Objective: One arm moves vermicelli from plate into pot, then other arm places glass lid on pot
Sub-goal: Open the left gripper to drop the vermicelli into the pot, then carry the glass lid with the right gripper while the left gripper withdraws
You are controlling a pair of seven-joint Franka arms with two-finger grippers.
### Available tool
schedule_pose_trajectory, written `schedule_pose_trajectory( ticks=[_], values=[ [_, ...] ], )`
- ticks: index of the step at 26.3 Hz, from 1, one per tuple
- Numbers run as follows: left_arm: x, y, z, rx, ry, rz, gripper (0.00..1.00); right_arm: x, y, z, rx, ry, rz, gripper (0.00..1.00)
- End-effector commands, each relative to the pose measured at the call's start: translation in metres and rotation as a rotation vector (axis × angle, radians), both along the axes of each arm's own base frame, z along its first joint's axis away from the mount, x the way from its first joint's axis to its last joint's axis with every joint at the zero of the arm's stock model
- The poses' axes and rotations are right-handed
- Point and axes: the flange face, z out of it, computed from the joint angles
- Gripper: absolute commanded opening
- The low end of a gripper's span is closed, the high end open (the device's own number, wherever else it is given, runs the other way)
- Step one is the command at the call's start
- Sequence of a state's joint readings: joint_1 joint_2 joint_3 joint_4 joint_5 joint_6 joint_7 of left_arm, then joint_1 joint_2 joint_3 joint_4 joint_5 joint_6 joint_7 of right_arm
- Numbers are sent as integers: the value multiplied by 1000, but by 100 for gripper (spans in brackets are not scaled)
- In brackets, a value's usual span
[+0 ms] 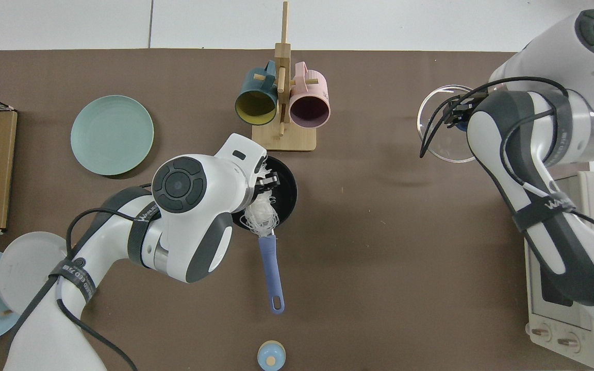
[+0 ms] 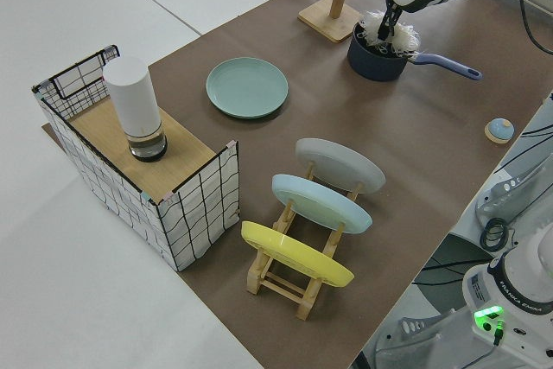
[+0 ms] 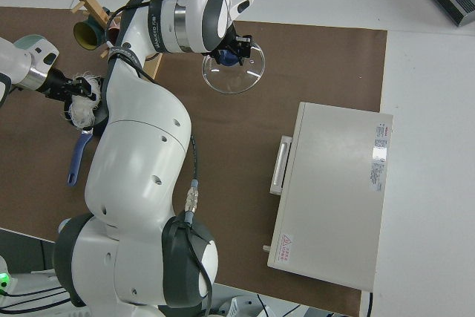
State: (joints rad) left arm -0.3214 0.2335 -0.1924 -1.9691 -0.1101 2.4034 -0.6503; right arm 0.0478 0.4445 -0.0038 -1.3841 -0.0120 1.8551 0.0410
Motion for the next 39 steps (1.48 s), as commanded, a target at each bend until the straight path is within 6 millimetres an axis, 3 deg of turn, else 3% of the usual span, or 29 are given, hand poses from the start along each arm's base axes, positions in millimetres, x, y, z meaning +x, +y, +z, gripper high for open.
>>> schedule_pose_trajectory(
  ticks=[1,2,3,5,9,11,16,22,27,32,37,39],
  values=[
    [-2,-5,-9,6,-11,9,26,-36,-2,54,10,39,21,0],
    [-3,-7,-10,6,-9,7,32,-42,-2,62,10,50,22,0],
    [-3,-7,-10,5,-12,8,45,-48,-3,67,9,64,25,0],
    [1,-4,-12,5,-13,7,99,-59,-3,77,9,84,31,0],
    [7,1,-5,7,-17,7,100,-79,2,85,8,99,31,0],
    [13,7,10,8,-22,16,100,-86,17,92,7,90,54,0],
    [31,46,81,37,-7,60,100,-93,45,100,1,80,52,0],
    [40,126,154,127,100,-68,100,-106,118,106,-5,63,21,0],
    [30,219,204,127,57,-66,100,-121,182,101,-11,58,-6,0],
    [30,281,210,171,40,-174,100,-132,237,99,-14,55,-22,0],
    [23,316,212,190,53,-221,100,-127,294,76,-44,77,-38,0],
    [23,321,212,193,51,-236,100,-126,323,69,-42,69,-52,0]
  ],
)
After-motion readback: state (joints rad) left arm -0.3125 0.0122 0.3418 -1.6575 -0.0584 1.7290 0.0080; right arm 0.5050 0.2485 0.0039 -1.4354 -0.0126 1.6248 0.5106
